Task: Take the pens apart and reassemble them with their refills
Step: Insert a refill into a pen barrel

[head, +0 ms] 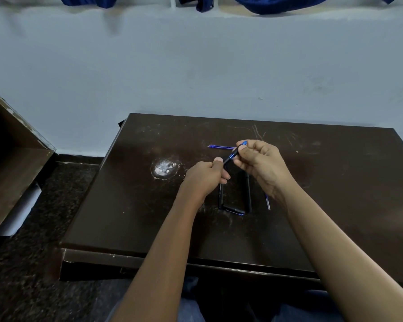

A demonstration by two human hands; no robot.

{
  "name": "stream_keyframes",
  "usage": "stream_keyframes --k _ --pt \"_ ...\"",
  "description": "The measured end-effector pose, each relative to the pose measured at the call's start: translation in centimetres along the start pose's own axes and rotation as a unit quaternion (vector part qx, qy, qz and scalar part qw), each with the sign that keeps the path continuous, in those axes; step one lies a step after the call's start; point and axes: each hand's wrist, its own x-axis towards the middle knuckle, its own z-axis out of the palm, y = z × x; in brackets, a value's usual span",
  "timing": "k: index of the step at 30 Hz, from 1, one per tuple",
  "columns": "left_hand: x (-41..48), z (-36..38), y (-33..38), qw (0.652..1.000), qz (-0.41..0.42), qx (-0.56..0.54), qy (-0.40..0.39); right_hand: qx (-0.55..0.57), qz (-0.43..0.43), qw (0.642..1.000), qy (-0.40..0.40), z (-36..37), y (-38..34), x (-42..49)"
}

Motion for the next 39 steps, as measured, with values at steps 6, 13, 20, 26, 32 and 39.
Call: stream_keyframes --k 6,13,20,26,32,39 --pt "-0.1 -0.2 0.4 0.999 -0.025 -0.035 0.01 0.002 -0.001 1.0 -0.007 -0.1 0.0 0.1" --pt "0.0 0.0 -0.2 0.999 -0.004 -0.04 -0.001 0.003 0.0 1.0 -0.016 0.0 0.0 -0.1" --pt "0.0 -0.1 0.0 0.999 0.021 -0.046 0.02 0.014 0.003 1.0 -0.013 0.1 0.0 -0.1" --pt "-0.4 -0.3 -0.2 0.995 0.056 -0.047 0.069 0.023 0.009 1.0 -0.007 0.2 0.1 0.0" --pt "-1.1 -0.2 0.7 0.994 -0.031 -0.105 0.015 0.015 0.015 1.0 -0.005 0.1 0.1 0.0" --pt "-0.8 -0.1 0.4 0.996 0.004 -0.089 0.027 0.023 0.017 1.0 -0.005 0.2 0.1 0.0"
